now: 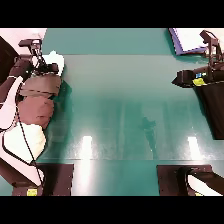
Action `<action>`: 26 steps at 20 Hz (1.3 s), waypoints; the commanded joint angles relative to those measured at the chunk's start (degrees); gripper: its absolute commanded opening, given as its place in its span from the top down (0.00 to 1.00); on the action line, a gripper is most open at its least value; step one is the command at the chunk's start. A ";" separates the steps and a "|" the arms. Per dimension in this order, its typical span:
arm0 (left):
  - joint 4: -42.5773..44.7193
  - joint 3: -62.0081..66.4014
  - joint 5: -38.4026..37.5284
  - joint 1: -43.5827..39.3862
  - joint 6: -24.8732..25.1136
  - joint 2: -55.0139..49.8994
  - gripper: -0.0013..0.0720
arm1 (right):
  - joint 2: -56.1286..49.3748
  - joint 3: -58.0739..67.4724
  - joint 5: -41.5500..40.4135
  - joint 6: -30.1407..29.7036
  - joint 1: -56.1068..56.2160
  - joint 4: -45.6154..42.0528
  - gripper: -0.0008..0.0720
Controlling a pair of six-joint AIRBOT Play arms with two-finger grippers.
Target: Fold the shirts.
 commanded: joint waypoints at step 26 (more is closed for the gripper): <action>-14.78 7.04 -28.57 -47.34 16.72 31.08 0.94 | -0.02 32.33 -0.17 0.02 -0.04 -0.07 0.97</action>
